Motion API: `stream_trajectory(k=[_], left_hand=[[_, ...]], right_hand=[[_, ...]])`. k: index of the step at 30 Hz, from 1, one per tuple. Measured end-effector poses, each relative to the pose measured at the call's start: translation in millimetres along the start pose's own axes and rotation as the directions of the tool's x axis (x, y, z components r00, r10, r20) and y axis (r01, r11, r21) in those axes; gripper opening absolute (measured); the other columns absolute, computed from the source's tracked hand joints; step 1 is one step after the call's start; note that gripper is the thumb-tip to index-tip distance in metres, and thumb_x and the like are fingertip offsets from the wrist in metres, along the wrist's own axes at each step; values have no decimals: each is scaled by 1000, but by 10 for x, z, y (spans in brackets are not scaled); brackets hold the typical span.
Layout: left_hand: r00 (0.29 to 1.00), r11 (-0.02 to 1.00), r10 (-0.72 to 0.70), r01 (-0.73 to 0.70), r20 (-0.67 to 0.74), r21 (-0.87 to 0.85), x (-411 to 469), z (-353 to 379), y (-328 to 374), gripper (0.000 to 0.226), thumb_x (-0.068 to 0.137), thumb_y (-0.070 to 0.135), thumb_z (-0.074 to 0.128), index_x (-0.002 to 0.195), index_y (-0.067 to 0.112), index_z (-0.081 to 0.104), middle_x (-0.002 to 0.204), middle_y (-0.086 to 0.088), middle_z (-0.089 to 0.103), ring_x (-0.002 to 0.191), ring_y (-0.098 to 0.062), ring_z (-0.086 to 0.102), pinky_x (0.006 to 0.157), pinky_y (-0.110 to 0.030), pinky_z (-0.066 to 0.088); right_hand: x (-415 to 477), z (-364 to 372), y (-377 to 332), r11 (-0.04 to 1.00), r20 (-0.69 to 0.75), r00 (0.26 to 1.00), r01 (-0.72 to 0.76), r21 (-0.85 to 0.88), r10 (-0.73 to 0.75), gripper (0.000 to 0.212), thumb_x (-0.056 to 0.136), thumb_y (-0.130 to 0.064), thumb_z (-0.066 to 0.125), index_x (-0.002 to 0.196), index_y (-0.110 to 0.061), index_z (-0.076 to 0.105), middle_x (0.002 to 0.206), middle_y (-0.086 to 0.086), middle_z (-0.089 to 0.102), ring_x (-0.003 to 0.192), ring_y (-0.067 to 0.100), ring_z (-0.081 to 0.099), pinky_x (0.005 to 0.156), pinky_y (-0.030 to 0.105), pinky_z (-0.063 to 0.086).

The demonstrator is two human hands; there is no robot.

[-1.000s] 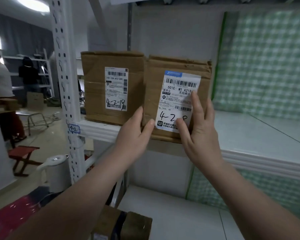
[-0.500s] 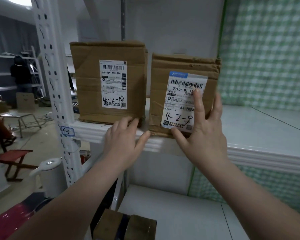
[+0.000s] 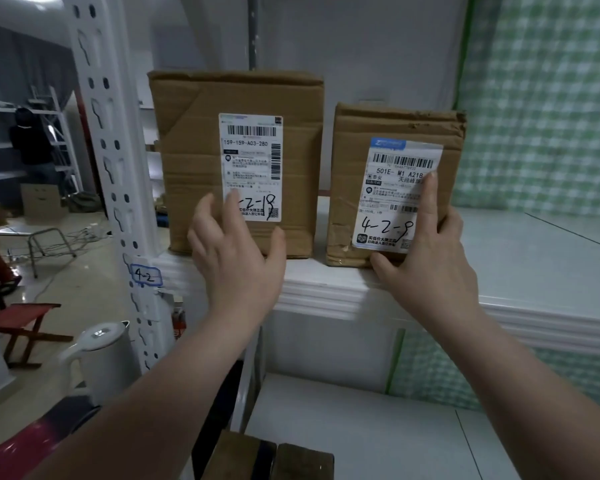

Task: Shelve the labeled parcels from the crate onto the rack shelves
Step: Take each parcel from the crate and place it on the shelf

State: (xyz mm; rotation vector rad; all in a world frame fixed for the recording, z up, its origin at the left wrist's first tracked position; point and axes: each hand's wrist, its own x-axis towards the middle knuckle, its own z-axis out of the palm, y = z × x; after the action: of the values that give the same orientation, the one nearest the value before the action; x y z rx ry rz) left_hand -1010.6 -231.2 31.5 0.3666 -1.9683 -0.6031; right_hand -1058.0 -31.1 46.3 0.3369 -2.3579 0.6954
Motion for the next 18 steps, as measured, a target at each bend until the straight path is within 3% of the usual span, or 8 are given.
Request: stream_trajectory(k=[3, 7, 15, 18], left_hand=[[973, 974, -212, 218, 87, -58, 175, -16, -4, 83, 90, 45, 53, 153, 21, 3, 158, -11, -5, 145, -32, -1, 116, -47, 9], [950, 956, -271, 284, 157, -70, 236, 4, -71, 86, 92, 49, 48, 152, 24, -8, 159, -11, -14, 146, -34, -5, 117, -46, 5], [946, 964, -245, 260, 214, -47, 313, -28, -94, 89, 90, 55, 49, 152, 26, -8, 159, -11, -13, 146, -35, 0, 116, -49, 9], [956, 987, -157, 160, 246, 6, 241, -14, -75, 95, 85, 57, 55, 151, 31, -8, 159, -12, -12, 146, -36, 1, 116, -53, 13]], right_hand=[[31, 54, -67, 1000, 8, 1000, -28, 10, 28, 118, 79, -41, 71, 147, -43, -25, 153, 15, 16, 117, 42, 51, 82, 46, 47], [58, 98, -133, 998, 21, 999, -42, 45, 42, 118, 80, -41, 71, 148, -41, -26, 154, 13, 14, 115, 42, 53, 84, 47, 47], [95, 78, -186, 975, -10, 996, -80, 208, 84, 117, 82, -33, 72, 153, -28, -21, 151, 17, 27, 124, 38, 47, 91, 45, 42], [232, 89, -123, 903, -6, 987, -142, 406, 158, 121, 76, -36, 76, 154, -29, -17, 145, 13, 41, 126, 32, 48, 102, 47, 42]])
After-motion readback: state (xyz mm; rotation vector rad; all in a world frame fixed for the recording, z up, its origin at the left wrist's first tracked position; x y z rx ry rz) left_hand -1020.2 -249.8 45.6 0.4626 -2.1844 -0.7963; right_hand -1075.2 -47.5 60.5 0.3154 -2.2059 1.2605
